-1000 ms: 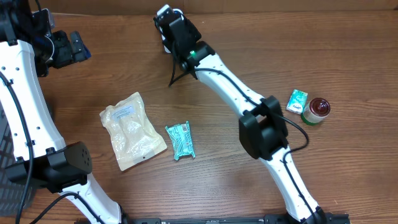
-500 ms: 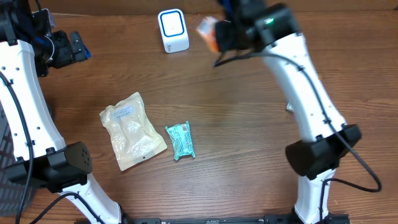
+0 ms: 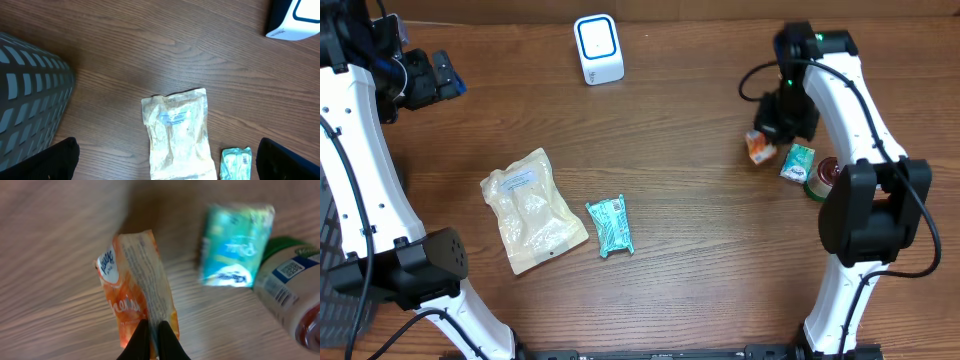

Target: Scan the item barcode

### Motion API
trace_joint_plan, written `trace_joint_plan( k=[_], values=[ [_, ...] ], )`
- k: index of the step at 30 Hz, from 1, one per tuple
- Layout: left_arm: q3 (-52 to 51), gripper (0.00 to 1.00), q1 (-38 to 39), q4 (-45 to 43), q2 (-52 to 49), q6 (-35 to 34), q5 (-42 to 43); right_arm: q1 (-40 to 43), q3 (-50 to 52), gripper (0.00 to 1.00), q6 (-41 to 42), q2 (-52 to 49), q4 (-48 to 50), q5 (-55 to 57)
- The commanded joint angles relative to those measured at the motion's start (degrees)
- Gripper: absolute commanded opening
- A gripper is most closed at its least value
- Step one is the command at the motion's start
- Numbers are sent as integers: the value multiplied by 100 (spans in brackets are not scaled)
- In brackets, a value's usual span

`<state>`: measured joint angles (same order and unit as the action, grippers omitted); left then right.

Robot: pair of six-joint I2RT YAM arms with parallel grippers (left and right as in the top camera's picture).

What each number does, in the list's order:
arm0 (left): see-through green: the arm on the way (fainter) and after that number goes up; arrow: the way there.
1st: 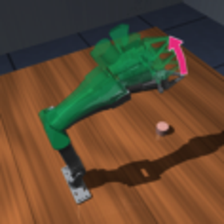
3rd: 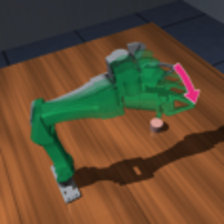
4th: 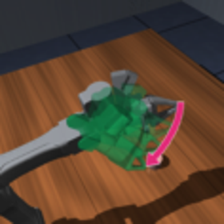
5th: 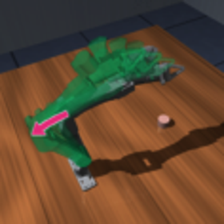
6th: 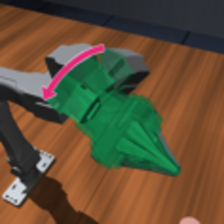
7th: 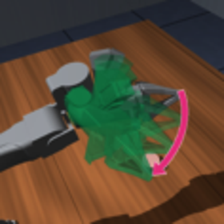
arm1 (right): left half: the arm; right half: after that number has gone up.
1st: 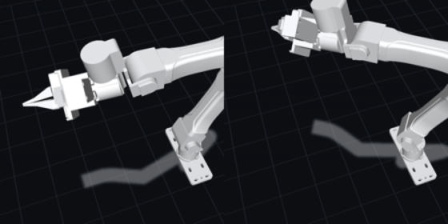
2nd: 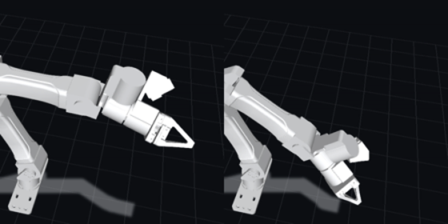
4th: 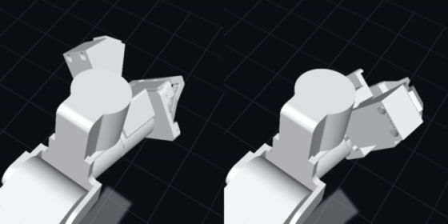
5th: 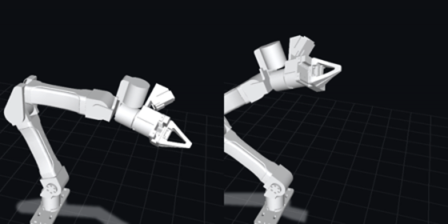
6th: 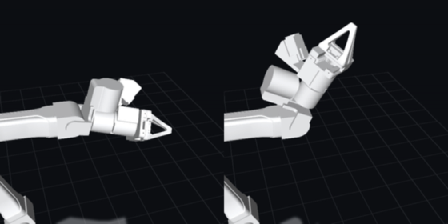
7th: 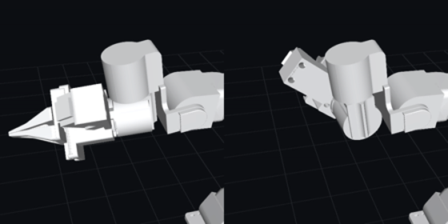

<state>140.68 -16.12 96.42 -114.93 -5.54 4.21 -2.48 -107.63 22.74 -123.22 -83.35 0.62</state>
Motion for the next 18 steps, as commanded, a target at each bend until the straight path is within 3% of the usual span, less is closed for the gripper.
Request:
trace_joint_plan(
  k=[1, 4, 6, 9, 18],
  values=[
    [2, 99, 39, -2, -9, 85, -17, 221, 345, 6, 96, -2, 20, 79],
    [2, 99, 39, -2, -9, 85, -17, 382, 409, 38, -87, -2, -127, 79],
    [2, 99, 39, -2, -9, 85, -17, 461, 380, 46, -227, 0, -238, 74],
    [2, 100, 39, -2, -9, 85, -17, 507, 229, 49, -334, 0, -417, -42],
    [2, 100, 39, -2, -9, 85, -17, 9, -201, 50, -1648, 2, -212, -2328]
  ],
)
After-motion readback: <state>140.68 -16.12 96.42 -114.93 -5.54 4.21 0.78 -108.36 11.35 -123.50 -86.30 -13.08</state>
